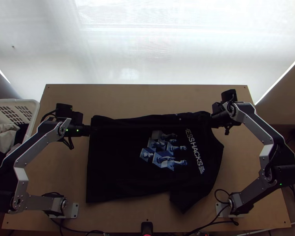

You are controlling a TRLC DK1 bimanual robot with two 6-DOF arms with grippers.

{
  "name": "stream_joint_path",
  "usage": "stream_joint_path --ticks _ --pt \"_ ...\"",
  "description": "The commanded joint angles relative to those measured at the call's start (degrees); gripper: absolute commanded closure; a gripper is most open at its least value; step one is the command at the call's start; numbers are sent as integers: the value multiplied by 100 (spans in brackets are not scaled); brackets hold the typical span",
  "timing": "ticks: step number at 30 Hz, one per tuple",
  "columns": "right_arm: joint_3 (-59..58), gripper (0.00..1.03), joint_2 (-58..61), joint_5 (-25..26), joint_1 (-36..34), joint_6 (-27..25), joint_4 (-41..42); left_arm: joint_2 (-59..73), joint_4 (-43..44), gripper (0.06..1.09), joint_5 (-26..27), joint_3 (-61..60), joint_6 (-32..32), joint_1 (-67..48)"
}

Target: Fold the t-shirt

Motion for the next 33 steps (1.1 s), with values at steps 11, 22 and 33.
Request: stream_joint_path --ticks 11,22,33 --pt "-119 91 155 352 20 14 33 -270 -130 104 0 -493 -69 -191" --pt "-163 49 -328 369 91 137 -802 -982 -711 10 9 -853 141 -692" --pt "-857 37 -1972 396 20 523 -2832 -1843 -895 10 246 -897 159 -543"
